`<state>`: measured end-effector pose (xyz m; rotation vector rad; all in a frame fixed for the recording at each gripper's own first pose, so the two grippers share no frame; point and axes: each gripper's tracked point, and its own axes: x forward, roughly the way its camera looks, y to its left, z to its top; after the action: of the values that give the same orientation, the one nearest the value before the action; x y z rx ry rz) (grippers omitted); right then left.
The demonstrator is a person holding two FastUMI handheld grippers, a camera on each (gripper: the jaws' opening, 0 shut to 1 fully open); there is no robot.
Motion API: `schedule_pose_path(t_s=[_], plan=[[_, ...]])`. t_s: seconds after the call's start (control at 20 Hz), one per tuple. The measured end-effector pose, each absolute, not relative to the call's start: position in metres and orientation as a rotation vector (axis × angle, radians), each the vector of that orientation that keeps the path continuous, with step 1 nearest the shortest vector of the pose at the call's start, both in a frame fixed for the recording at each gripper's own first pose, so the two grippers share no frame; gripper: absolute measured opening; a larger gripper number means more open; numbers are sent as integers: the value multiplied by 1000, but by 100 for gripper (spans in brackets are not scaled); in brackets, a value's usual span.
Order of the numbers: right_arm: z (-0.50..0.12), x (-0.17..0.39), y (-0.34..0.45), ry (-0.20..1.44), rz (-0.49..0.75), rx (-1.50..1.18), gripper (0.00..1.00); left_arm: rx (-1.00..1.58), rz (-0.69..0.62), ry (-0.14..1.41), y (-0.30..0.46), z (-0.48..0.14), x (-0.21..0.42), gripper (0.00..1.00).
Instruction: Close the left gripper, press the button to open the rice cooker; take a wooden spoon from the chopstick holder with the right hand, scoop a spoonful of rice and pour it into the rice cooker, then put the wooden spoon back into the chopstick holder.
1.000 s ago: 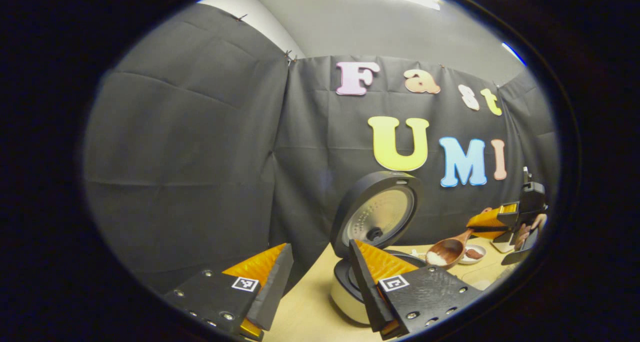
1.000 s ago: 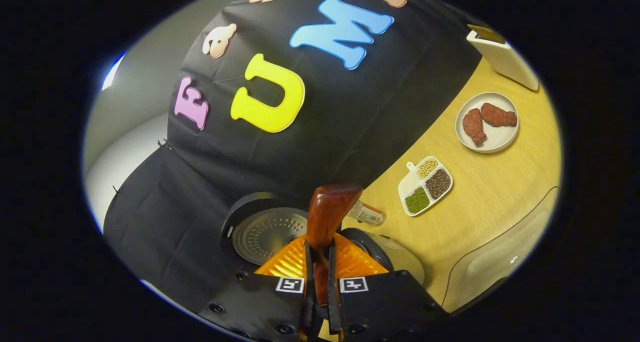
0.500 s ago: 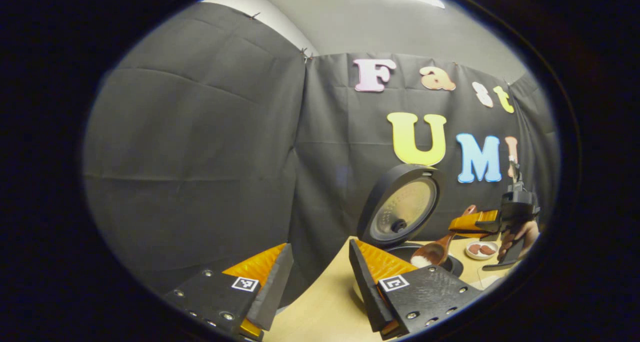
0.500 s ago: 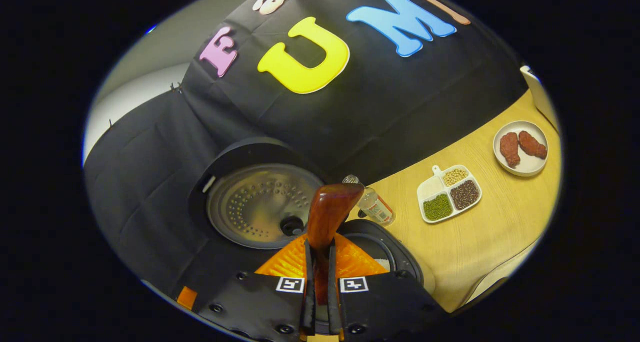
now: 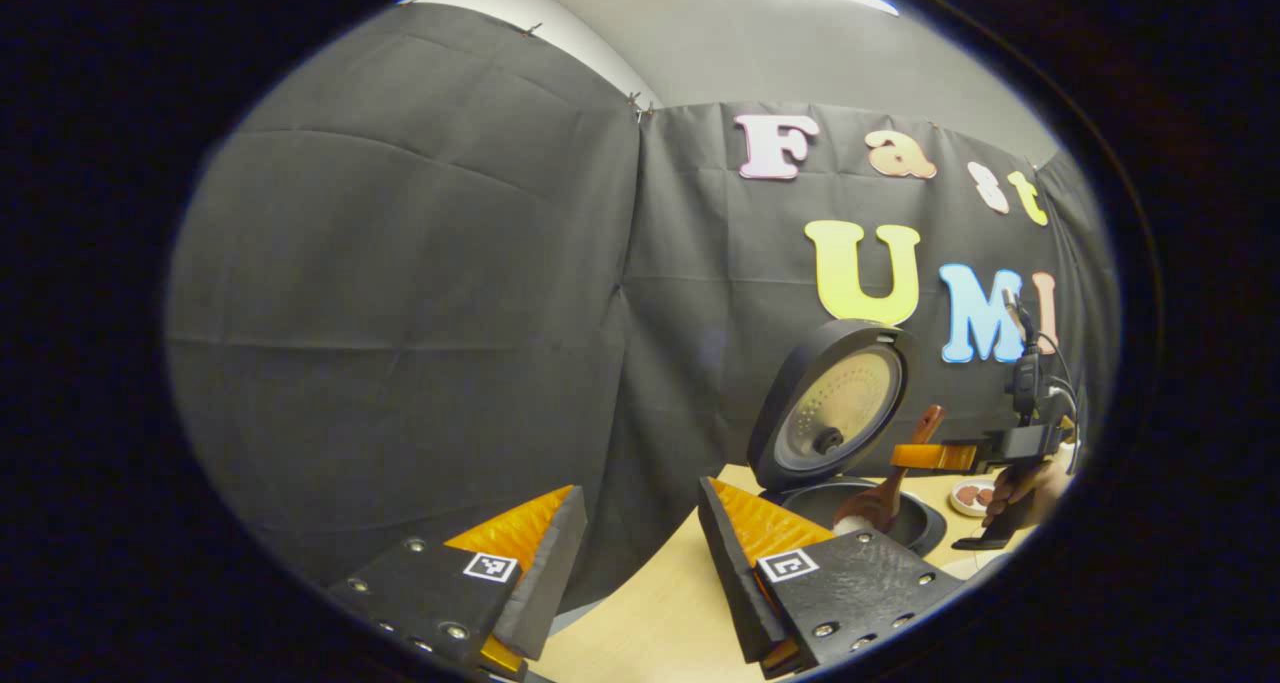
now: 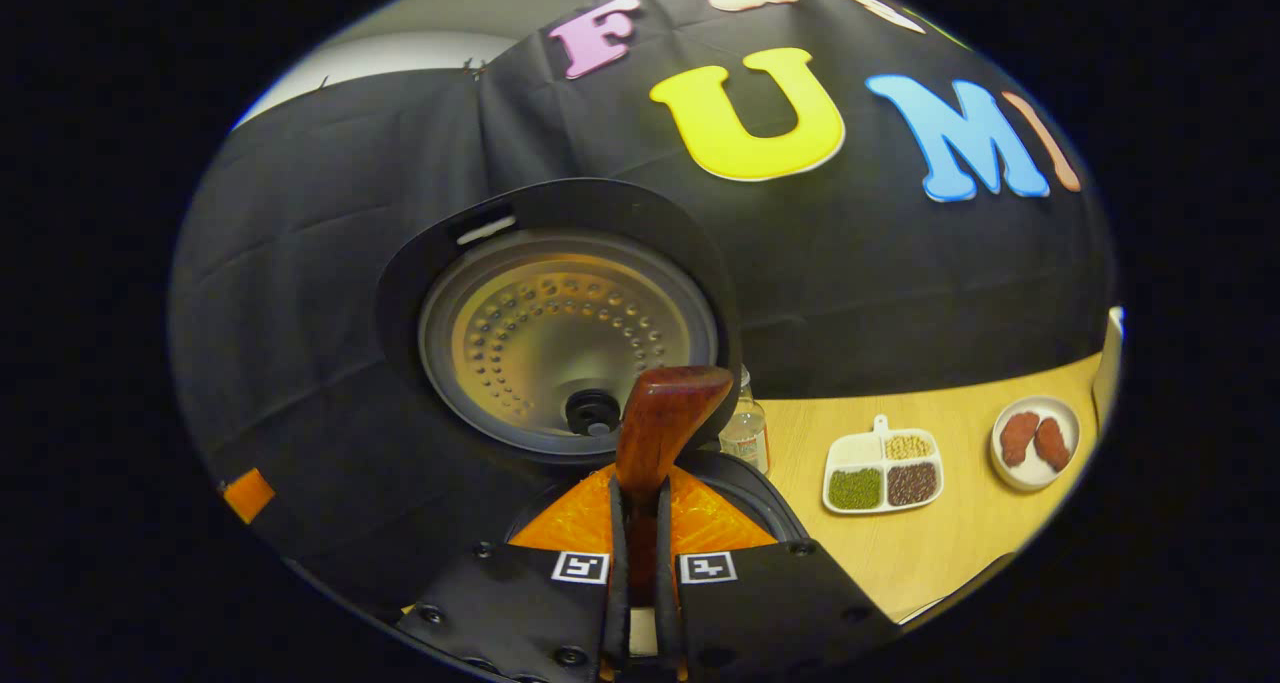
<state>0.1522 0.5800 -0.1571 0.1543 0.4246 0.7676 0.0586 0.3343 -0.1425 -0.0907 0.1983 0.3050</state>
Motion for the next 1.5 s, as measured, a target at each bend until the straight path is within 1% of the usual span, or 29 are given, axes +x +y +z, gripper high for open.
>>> schedule_pose_path(t_s=[0.05, 0.3, 0.55, 0.6, 0.65, 0.7, 0.8, 0.9, 0.95, 1.05, 1.2, 1.25, 1.35, 1.5], plan=[[-154, 151, 580, 395, 773, 103, 12, -88, 305, 196, 333, -143, 57, 72], [-149, 139, 588, 277, 821, -115, 12, -90, 298, 187, 329, -138, 61, 71], [-139, 125, 595, 110, 858, -356, 12, -84, 293, 185, 327, -138, 61, 71], [-138, 124, 599, 79, 865, -395, 12, -84, 293, 183, 328, -136, 61, 72], [-137, 121, 600, 52, 867, -432, 10, -83, 293, 180, 328, -135, 62, 72], [-136, 118, 601, 29, 870, -463, 12, -81, 294, 179, 330, -134, 63, 72], [-136, 116, 604, 2, 876, -498, 12, -78, 295, 177, 331, -132, 65, 71], [-138, 118, 604, 17, 879, -478, 12, -76, 293, 174, 332, -132, 65, 71], [-138, 119, 602, 36, 878, -453, 12, -75, 293, 172, 332, -131, 66, 72], [-137, 123, 599, 89, 871, -382, 12, -78, 289, 169, 330, -130, 68, 71], [-135, 129, 593, 188, 860, -217, 10, -77, 279, 164, 326, -127, 73, 71], [-131, 130, 591, 222, 857, -157, 12, -77, 273, 162, 325, -127, 72, 71], [-124, 130, 584, 280, 847, -43, 10, -74, 260, 157, 322, -124, 75, 71], [-112, 130, 571, 339, 819, 108, 12, -72, 237, 149, 314, -118, 86, 71]])
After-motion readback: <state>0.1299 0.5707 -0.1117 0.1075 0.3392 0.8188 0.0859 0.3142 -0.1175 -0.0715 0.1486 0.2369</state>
